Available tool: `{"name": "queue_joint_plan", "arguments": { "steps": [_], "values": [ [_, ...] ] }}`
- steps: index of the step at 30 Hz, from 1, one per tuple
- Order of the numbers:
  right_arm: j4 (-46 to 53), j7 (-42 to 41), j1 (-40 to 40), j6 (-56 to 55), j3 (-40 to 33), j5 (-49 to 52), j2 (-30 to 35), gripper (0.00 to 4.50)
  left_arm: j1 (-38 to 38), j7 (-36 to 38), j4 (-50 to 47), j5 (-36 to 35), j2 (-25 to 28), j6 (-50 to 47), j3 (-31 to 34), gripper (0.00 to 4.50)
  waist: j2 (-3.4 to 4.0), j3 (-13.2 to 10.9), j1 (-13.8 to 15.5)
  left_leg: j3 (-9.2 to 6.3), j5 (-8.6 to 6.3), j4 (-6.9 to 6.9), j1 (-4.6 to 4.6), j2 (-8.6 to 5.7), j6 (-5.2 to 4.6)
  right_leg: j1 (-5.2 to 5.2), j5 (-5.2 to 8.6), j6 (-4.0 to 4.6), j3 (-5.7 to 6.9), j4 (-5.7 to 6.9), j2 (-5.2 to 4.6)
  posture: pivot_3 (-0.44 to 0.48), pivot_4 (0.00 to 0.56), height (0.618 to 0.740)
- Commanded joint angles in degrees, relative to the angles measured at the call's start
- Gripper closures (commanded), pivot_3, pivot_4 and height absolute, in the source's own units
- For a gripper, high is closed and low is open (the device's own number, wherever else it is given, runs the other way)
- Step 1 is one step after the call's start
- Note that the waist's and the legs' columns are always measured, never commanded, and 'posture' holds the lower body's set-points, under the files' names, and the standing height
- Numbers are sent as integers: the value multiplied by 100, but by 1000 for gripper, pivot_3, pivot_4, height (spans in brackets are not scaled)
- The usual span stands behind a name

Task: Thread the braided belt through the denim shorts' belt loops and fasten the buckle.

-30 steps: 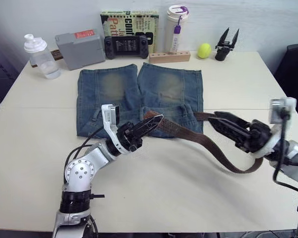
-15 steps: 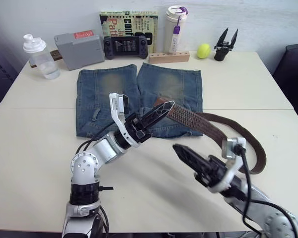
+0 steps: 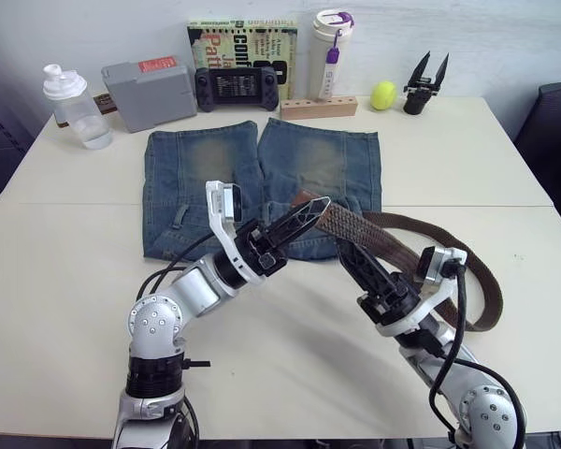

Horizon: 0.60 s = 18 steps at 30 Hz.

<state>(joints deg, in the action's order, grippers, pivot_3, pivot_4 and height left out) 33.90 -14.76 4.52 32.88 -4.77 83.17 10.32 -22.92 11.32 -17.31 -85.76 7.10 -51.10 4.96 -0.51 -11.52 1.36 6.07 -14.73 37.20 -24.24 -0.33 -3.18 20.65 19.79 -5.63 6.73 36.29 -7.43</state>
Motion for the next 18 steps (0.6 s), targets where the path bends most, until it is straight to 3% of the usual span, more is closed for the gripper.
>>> {"name": "queue_joint_plan", "arguments": {
  "steps": [1, 2, 6, 16, 18],
  "values": [
    [212, -48, -79, -256, -90, 131, -126, 2077, 36, 33, -250, -63, 0, 76, -70, 4500, 0, 0, -1, 0, 0, 0, 0, 0, 0, 0, 0, 0, 0, 0, 0, 0, 150, 696],
    [217, -42, -84, -267, -92, 138, -131, 2698, 38, 30, -250, -65, 3, 87, -75, 4500, 0, 0, -1, 0, -1, -1, 0, 0, 1, 1, 0, 0, 0, 0, 0, 0, 150, 696],
    [225, -44, -120, -342, -78, 144, -150, 4463, 30, 20, -235, -65, 9, 132, -103, 4500, 0, 0, 2, 0, -1, -2, -1, 0, 1, 1, 0, 0, -1, -2, -1, 0, 150, 696],
    [247, 33, -192, -452, -135, 252, -228, 4463, 65, 69, -256, 18, 201, 143, -146, 4500, 0, 0, -3, 1, -2, -5, -1, 0, 2, 3, 0, 0, -1, -5, -1, 0, 150, 696],
    [238, 80, -206, -476, -209, 218, -178, 4500, 156, 182, -261, -205, 486, -74, -93, 3520, 0, 0, -3, 0, -2, -6, -1, 0, 2, 3, 0, 0, -2, -5, -1, 0, 150, 696]
  ]
}}
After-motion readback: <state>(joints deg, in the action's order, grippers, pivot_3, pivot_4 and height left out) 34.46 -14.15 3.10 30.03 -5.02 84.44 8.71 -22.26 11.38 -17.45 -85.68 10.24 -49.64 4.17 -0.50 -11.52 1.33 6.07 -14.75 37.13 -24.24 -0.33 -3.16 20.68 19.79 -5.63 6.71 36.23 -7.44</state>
